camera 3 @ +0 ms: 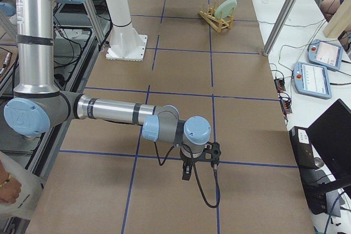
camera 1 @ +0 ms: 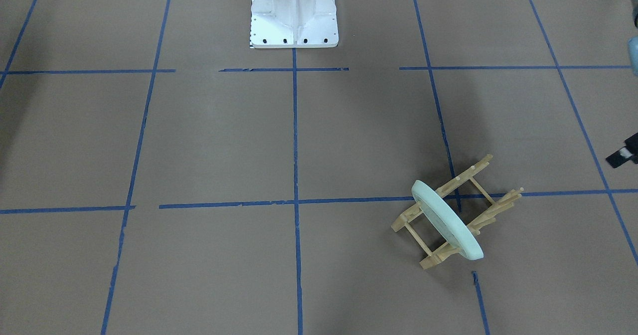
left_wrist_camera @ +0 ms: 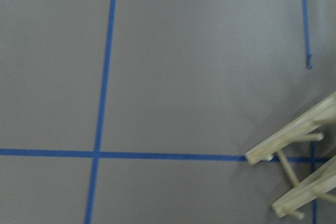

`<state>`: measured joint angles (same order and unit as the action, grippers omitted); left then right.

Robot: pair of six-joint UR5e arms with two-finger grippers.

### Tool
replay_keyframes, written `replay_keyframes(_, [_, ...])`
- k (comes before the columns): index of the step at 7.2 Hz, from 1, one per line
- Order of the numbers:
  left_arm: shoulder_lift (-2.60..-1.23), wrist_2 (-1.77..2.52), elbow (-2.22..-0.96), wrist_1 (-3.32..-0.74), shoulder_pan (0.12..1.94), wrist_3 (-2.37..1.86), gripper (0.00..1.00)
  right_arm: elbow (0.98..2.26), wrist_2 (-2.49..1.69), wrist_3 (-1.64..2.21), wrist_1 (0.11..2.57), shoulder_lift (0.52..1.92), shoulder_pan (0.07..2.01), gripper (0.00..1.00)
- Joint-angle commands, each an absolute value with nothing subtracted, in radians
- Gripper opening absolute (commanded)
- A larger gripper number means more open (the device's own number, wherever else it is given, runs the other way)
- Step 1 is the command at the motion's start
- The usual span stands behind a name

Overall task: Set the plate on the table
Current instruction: 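Move the left gripper toward the pale green plate in the wooden rack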

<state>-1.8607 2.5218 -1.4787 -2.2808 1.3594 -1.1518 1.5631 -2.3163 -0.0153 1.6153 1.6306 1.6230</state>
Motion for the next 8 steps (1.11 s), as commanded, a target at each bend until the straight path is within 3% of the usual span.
replay_keyframes(1, [-1.965, 2.368, -1.413, -2.547, 1.273, -1.537, 1.0, 1.563, -2.316, -0.015, 1.615, 1.631, 1.623, 1.0])
replay_keyframes(2, [-1.985, 2.332, -1.381, -2.666, 1.246, -1.724, 1.0, 1.563, -2.316, -0.015, 1.615, 1.631, 1.623, 1.0])
replay_keyframes(3, [-1.993, 2.25, -1.375, -2.753, 1.208, -1.852, 0.92, 1.563, -2.316, -0.015, 1.615, 1.631, 1.623, 1.0])
replay_keyframes(8, [-2.131, 2.117, -1.281, -2.772, 1.065, -1.919, 0.92, 1.565, -2.316, -0.015, 1.615, 1.631, 1.623, 1.0])
